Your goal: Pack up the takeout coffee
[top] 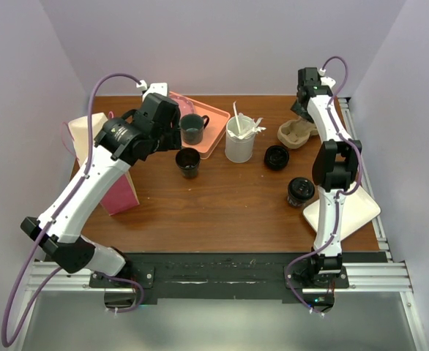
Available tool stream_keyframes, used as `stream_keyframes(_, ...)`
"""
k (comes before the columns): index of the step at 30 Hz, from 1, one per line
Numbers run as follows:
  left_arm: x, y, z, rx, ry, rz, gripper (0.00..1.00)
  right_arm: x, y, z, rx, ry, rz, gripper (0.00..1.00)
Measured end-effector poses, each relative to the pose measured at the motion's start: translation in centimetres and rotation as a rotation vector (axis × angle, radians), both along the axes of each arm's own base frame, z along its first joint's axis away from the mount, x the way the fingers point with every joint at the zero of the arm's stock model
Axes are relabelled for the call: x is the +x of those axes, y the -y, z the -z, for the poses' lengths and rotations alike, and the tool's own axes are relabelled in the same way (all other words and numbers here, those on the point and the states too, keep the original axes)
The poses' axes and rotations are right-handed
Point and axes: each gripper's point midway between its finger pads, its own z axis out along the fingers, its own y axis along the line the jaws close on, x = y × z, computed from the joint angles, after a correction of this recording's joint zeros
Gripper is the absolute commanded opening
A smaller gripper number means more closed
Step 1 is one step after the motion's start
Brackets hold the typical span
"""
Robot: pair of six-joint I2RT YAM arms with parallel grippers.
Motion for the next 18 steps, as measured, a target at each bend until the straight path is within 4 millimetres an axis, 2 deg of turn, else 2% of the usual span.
stream_keyframes(6, -0.2, 0.1, -0.1, -0.001, 0.006, 0.032, 0.7, -0.5, 0.7, -1.3, -0.022, 0.018, 0.045, 0.56)
stream_keyframes(18, -0.6, 0.0, -0.9, -0.007, 0.031, 0.061, 0.7, -1.3, 0.9, -0.3, -0.01, 0.001, 0.1, 0.54)
